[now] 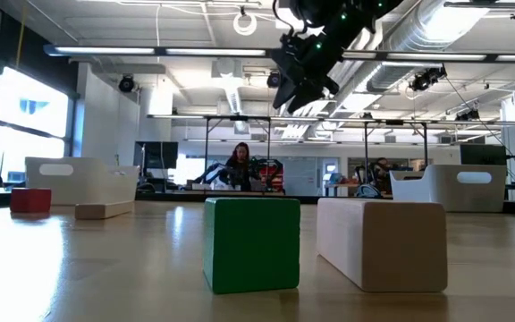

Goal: Sort & place blocks by color
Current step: Put the red block into the white bin

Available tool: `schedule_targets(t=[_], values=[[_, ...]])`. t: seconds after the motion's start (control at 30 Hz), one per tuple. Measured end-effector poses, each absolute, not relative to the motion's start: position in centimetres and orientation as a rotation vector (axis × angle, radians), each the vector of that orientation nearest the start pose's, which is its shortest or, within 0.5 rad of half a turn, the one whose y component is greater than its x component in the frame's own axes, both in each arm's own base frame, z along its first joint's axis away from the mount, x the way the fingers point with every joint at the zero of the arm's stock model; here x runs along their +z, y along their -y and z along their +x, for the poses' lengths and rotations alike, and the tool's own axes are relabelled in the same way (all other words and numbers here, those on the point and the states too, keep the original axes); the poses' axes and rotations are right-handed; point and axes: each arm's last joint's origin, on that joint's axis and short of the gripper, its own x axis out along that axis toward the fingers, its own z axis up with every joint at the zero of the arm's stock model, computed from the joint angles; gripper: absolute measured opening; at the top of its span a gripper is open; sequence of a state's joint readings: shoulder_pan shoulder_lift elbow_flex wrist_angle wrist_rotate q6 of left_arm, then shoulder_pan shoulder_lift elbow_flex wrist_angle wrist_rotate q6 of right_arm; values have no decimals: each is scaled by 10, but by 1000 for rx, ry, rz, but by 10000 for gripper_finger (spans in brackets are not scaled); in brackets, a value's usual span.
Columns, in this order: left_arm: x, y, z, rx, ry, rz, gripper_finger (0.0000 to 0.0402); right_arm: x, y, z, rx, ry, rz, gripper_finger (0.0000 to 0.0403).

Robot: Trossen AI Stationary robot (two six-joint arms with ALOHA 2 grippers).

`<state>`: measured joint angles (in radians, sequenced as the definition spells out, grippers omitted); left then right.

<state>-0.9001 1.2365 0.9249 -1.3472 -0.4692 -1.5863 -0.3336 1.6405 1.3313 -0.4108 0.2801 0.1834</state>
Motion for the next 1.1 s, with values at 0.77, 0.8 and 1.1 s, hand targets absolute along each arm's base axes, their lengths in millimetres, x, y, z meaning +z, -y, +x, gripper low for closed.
schedule_targets(t=[0.77, 0.8, 1.1], values=[[293, 28, 128, 947, -584, 63, 225, 241, 125, 353, -669, -703, 271, 225], [295, 23, 127, 972, -584, 65, 225, 238, 125, 356, -668, -703, 269, 225], [304, -7, 125, 1101, -597, 53, 225, 222, 129, 368, -670, -670, 309, 225]])
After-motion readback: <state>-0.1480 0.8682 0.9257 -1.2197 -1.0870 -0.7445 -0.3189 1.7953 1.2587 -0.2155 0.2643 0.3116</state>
